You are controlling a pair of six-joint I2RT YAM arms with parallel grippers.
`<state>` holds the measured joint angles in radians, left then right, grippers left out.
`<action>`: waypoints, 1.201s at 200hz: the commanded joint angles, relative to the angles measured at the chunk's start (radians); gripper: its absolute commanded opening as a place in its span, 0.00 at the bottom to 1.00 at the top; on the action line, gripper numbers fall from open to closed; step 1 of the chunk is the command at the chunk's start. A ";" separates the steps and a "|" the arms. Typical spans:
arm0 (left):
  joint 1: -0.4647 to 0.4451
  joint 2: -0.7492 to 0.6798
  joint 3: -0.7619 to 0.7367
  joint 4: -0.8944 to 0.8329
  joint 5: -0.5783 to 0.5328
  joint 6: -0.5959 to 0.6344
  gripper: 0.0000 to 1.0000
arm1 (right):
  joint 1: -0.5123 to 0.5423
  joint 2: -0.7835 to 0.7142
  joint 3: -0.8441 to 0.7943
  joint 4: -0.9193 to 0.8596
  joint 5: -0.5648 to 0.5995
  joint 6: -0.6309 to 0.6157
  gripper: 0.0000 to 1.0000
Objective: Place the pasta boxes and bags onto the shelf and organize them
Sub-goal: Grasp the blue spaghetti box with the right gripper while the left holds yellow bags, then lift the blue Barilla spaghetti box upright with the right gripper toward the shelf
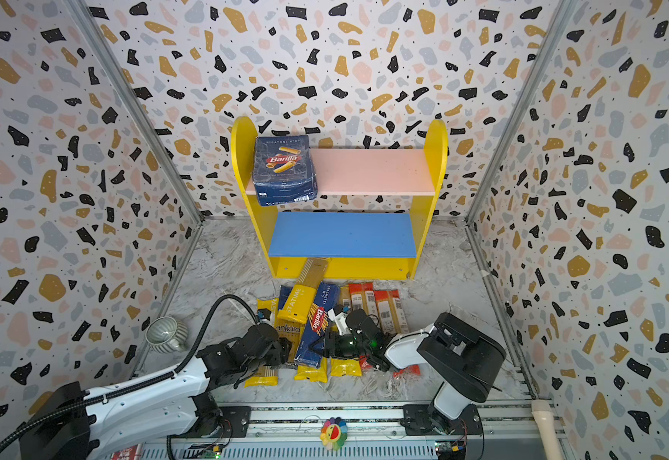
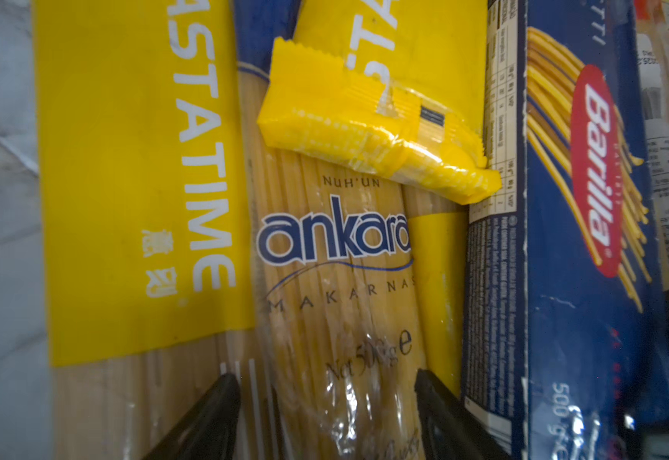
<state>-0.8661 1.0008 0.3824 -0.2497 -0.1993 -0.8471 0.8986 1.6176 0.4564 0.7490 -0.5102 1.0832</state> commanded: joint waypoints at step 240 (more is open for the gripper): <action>-0.201 0.182 0.151 0.224 0.068 -0.029 0.54 | 0.047 0.149 0.103 0.280 -0.068 0.083 0.52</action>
<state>-1.0172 1.2057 0.4755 -0.2188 -0.2882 -0.8734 0.9047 1.7809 0.5152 0.9714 -0.5594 1.1702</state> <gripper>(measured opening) 0.536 0.544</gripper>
